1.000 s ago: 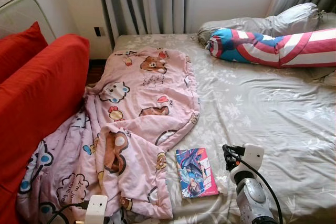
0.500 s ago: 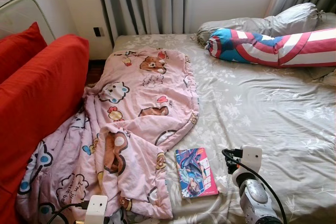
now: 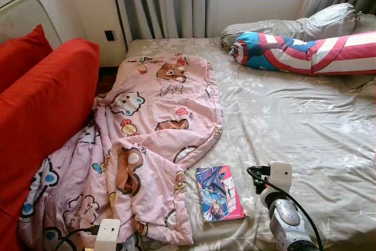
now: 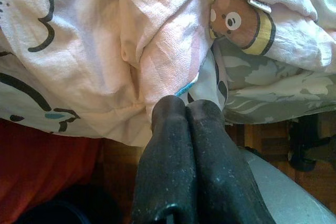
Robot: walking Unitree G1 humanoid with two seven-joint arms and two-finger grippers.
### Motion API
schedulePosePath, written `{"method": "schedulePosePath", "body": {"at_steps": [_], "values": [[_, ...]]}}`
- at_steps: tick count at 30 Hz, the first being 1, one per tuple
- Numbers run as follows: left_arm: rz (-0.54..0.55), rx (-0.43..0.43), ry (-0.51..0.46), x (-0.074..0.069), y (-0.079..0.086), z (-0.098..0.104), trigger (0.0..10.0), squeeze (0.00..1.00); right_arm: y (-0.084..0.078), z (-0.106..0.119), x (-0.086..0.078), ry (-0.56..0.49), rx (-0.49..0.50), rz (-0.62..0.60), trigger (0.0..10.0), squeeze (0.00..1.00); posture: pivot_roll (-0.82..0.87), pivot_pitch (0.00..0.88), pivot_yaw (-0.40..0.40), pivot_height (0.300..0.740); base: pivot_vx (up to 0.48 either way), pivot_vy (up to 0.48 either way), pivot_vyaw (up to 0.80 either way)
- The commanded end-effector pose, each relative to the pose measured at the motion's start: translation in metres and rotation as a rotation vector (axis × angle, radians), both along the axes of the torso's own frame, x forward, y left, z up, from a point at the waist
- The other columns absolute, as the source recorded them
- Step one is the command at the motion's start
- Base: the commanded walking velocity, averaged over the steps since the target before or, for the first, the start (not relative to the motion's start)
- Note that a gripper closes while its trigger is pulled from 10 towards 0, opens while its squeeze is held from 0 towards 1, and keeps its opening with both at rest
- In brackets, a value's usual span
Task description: Clean up the room
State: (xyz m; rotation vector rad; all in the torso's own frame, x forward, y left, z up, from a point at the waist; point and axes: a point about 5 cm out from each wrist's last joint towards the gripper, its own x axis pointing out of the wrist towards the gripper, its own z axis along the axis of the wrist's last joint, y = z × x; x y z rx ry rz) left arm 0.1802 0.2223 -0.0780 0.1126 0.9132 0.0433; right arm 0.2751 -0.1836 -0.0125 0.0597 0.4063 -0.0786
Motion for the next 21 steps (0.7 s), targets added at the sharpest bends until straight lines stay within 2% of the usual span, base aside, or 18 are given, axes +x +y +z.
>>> {"method": "schedulePosePath", "body": {"at_steps": [1, 17, 21], "values": [[0.018, -0.005, 0.008, -0.0014, 0.0014, -0.0006, 10.0, 0.00, -0.0012, -0.0012, 0.0005, 0.026, -0.006, -0.003, 10.0, 0.00, -0.07, 0.000, -0.009, 0.740, 0.000, 0.000, 0.00], [0.015, -0.004, 0.010, -0.0015, 0.0012, -0.0007, 10.0, 0.00, -0.0008, -0.0038, -0.0022, 0.039, -0.007, 0.004, 10.0, 0.00, -0.07, 0.000, -0.008, 0.645, 0.000, 0.000, 0.00], [0.015, -0.005, 0.011, -0.0015, 0.0012, -0.0007, 10.0, 0.00, 0.0005, -0.0036, -0.0023, 0.031, -0.004, 0.005, 10.0, 0.00, -0.07, 0.000, -0.008, 0.645, 0.000, 0.000, 0.00]]}}
